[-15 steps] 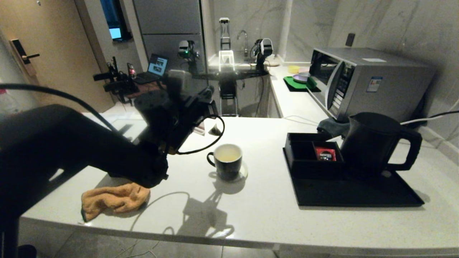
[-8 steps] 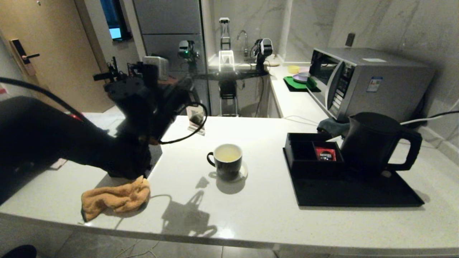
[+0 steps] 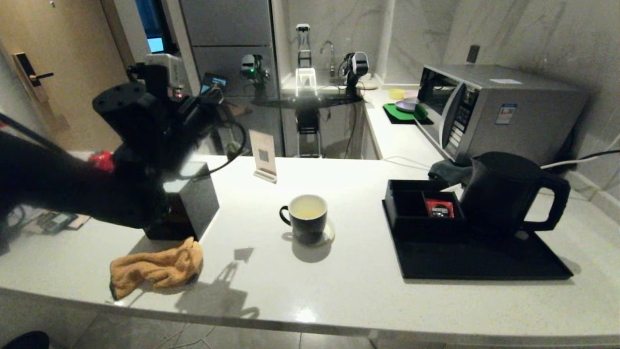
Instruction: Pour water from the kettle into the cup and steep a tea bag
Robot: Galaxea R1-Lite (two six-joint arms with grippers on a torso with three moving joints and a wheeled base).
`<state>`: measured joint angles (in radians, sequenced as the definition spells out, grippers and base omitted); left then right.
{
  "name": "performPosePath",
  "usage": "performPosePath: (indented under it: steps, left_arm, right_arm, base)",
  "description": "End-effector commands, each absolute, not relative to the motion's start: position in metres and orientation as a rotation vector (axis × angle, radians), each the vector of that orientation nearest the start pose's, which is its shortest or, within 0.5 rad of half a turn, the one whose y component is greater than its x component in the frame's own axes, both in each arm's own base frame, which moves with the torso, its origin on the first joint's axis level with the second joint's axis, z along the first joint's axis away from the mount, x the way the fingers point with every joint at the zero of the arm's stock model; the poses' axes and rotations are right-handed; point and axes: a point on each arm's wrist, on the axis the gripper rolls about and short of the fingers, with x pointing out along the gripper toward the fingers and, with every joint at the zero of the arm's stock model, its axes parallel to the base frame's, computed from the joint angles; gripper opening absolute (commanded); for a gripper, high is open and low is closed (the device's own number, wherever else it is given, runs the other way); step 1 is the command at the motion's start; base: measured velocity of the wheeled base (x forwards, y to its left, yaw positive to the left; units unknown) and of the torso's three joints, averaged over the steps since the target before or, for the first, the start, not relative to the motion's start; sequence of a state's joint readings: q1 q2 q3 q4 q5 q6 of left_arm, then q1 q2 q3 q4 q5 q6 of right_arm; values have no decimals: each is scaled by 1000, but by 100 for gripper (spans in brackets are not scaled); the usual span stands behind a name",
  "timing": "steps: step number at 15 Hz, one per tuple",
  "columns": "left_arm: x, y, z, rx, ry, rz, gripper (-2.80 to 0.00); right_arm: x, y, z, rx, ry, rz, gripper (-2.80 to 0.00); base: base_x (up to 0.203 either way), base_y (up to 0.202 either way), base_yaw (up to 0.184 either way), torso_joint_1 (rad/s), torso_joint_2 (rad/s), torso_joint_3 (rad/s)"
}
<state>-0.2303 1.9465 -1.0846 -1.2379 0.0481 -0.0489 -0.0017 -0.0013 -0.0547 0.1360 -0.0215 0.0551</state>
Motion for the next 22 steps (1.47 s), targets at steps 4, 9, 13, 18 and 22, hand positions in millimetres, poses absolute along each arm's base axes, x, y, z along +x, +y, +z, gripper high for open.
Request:
performPosePath:
  steps: [4, 9, 13, 18, 22]
  left_arm:
    - [359, -54, 253, -90, -421, -112, -280]
    - [351, -27, 266, -74, -416, -41, -280]
    - [331, 2, 278, -56, -375, 42, -280]
    - [317, 29, 274, -43, -319, 127, -280]
    - [314, 33, 272, -42, -270, 143, -280]
  right_arm:
    - [-27, 0, 76, 54, 82, -25, -280]
    - [-28, 0, 77, 54, 81, -25, -280]
    - [-28, 0, 77, 54, 81, -25, -280]
    - [-28, 0, 77, 54, 81, -25, -280]
    - [-28, 0, 77, 54, 81, -25, -280]
  base:
    - [0, 0, 0, 0, 0, 0]
    - [0, 0, 0, 0, 0, 0]
    - [0, 0, 0, 0, 0, 0]
    - [0, 0, 0, 0, 0, 0]
    - [0, 0, 0, 0, 0, 0]
